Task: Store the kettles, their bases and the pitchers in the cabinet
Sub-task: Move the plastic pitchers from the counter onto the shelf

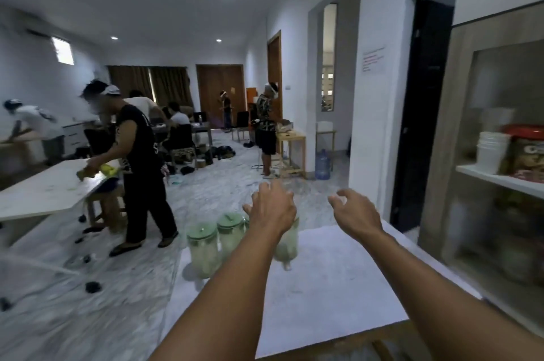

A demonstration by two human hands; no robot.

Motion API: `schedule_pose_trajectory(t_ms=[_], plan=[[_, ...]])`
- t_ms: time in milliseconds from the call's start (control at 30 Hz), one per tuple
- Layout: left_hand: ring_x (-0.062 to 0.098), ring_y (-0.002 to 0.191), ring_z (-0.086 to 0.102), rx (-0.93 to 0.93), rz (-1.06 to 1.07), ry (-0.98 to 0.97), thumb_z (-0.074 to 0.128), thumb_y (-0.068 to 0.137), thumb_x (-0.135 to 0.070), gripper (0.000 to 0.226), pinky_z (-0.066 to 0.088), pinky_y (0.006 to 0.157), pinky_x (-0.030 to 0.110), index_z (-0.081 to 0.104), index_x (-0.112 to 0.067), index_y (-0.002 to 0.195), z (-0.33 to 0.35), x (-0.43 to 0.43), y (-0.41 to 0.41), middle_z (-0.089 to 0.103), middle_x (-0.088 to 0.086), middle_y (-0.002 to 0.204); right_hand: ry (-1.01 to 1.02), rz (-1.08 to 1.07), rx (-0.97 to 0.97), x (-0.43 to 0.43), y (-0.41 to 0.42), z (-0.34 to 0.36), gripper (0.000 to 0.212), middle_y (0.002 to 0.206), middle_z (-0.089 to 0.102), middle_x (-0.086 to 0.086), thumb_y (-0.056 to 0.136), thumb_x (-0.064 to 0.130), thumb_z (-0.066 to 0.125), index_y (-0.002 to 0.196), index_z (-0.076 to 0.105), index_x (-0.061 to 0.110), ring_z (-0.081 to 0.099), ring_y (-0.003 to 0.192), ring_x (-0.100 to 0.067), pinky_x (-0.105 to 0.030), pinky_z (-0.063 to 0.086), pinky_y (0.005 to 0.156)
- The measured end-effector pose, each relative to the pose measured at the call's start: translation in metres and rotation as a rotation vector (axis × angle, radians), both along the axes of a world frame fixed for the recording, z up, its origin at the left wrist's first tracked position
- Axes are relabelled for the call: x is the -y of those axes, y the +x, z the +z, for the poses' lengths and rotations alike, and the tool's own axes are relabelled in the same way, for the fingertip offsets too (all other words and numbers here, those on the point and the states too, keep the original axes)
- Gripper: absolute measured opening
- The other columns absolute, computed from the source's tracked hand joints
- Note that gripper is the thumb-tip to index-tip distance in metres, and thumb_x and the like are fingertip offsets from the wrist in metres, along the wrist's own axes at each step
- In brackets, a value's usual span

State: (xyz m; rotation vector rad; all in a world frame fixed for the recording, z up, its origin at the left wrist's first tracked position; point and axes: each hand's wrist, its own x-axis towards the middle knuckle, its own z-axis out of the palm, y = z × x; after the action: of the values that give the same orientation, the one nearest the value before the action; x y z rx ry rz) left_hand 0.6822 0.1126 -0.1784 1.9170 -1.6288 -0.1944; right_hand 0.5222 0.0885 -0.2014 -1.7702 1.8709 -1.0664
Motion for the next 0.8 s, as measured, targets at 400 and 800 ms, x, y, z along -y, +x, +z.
schedule_pose_trajectory(t_ms=[400, 800], plan=[[0.034, 0.119, 0.053, -0.223, 0.321, 0.252, 0.043, 0.096, -0.032, 0.035, 0.042, 0.102, 0.05, 0.053, -0.01, 0.122, -0.11, 0.04, 0.229, 0.052, 0.013, 0.13, 0.264, 0.222, -0.097, 0.063, 0.221, -0.098, 0.045, 0.135, 0.06, -0.013, 0.095, 0.037, 0.052, 0.132, 0.056, 0.013, 0.055, 0.123, -0.032, -0.035, 0.044, 0.094], [0.036, 0.129, 0.047, -0.552, 0.589, 0.565, 0.077, 0.074, -0.044, 0.088, 0.045, 0.101, 0.046, 0.032, -0.004, 0.138, -0.213, 0.201, 0.246, 0.047, 0.016, 0.14, 0.548, 0.19, -0.044, 0.242, 0.286, -0.188, 0.059, 0.128, 0.063, -0.014, 0.082, 0.039, 0.072, 0.128, 0.054, 0.006, 0.06, 0.118, -0.032, -0.032, 0.045, 0.09]])
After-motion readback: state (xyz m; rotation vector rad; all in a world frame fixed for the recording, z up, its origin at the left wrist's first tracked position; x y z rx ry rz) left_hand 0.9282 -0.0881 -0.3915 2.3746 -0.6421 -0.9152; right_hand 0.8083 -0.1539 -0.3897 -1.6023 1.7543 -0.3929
